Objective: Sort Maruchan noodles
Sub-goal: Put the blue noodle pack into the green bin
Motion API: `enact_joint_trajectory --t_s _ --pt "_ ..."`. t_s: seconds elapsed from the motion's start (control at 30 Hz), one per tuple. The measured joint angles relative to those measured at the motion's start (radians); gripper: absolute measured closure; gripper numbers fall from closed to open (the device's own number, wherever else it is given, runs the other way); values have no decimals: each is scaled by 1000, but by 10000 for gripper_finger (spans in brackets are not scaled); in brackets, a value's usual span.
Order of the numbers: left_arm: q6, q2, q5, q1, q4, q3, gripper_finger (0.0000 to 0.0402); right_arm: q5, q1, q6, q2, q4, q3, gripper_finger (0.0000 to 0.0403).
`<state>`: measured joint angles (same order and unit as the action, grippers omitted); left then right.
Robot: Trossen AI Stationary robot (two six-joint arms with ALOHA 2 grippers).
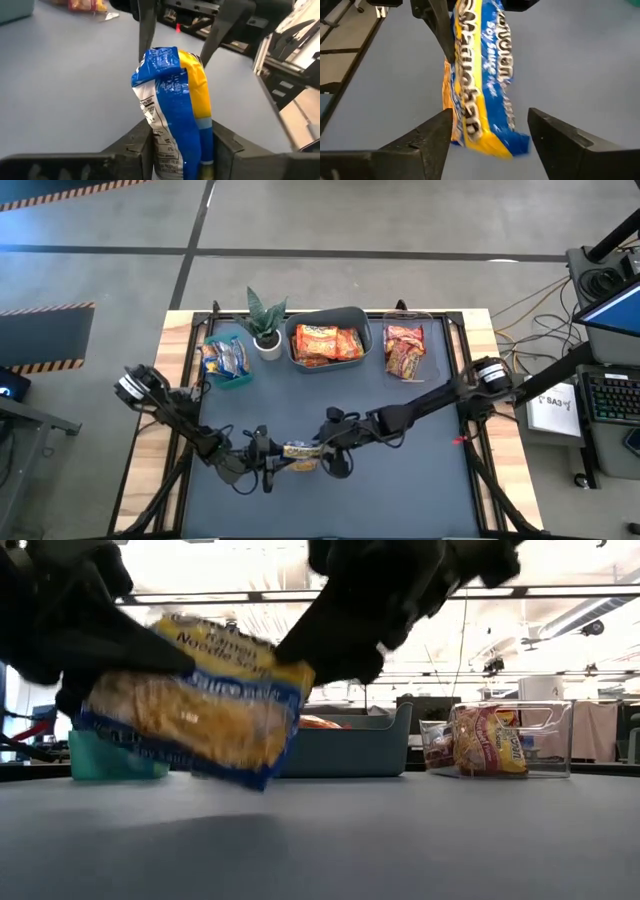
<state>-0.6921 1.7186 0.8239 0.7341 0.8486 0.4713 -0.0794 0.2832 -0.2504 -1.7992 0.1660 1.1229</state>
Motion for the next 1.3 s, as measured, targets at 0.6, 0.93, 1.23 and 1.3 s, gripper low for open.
enact_joint_trajectory --t_s 0.6,0.93,1.23,1.3 --pt "72 -488 172 -39 -470 39 298 -179 0 86 420 -148 -141 149" --pt "-204 -725 264 -176 -1524 346 297 -202 0 105 449 -79 -187 151" --pt "-661 -708 338 -308 -2270 530 297 -210 0 106 441 -78 -190 150" --pt "-686 -709 338 -346 -2280 525 297 -210 0 106 441 -78 -191 152"
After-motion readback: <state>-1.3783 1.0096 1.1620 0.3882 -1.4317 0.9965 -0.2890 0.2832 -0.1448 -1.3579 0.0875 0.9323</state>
